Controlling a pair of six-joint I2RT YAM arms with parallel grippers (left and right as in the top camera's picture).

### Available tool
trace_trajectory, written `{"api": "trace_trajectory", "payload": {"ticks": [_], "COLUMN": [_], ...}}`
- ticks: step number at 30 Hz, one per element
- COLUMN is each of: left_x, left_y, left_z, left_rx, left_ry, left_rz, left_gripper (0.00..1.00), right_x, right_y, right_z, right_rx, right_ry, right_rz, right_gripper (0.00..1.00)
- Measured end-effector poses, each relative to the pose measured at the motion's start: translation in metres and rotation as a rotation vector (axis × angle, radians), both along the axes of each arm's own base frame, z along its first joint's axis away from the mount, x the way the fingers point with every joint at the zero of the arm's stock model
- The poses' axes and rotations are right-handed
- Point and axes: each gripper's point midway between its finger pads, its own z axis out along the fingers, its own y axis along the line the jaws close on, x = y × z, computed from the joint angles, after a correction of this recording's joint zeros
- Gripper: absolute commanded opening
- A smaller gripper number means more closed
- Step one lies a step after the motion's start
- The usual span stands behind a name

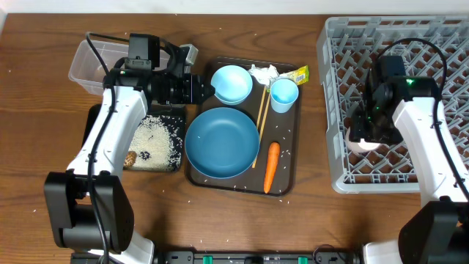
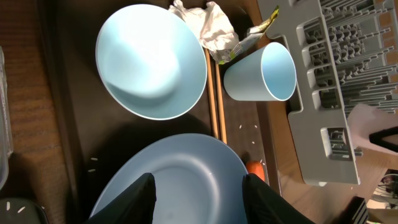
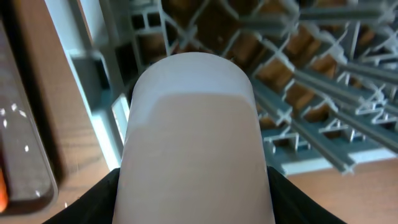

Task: Sort waste into correct bins and load items into the dishwasher rack
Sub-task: 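Lower the pink cup into the rack and open the right gripper, then reach the left gripper to the light-blue cup and grasp it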

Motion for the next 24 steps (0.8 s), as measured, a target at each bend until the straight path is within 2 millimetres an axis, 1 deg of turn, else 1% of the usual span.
{"api": "trace_trajectory", "payload": {"ticks": [1,2,3,9,11,14,17,20,22,24], "left_x": [0.000,0.000,0.000,0.000,0.000,-0.001,0.000,-0.002,-0.005,-0.005], "left_y": [0.000,0.000,0.000,0.000,0.000,-0.004,-0.016,-0.035,-0.049,-0.064], "left_z": [0.000,0.000,0.000,0.000,0.000,0.000,0.003,0.004,0.003,0.006], "left_rx": [0.000,0.000,0.000,0.000,0.000,0.000,0.000,0.012,0.044,0.091], "left_ry": [0.000,0.000,0.000,0.000,0.000,-0.002,-0.030,-0.059,-0.074,-0.113], "left_rz": [0.000,0.000,0.000,0.000,-0.001,-0.011,-0.037,-0.080,-0.102,-0.125], "left_gripper": [0.46,0.46,0.46,0.47,0.47,0.47,0.47,0.47,0.47,0.47], "right_x": [0.004,0.007,0.009,0.017,0.025,0.044,0.062,0.076,0.079,0.080], "right_y": [0.000,0.000,0.000,0.001,0.003,0.008,0.013,0.017,0.019,0.020], "right_z": [0.000,0.000,0.001,0.004,0.013,0.037,0.064,0.085,0.091,0.093], "right_rx": [0.000,0.001,0.001,0.008,0.021,0.049,0.076,0.098,0.109,0.118], "right_ry": [-0.015,-0.029,-0.038,-0.071,-0.102,-0.185,-0.275,-0.345,-0.365,-0.371], "right_rz": [-0.002,-0.004,-0.009,-0.005,-0.003,0.002,0.010,0.017,0.021,0.023], "right_gripper": [0.77,0.94,0.99,0.99,0.99,0.99,0.99,0.99,0.99,0.99]}}
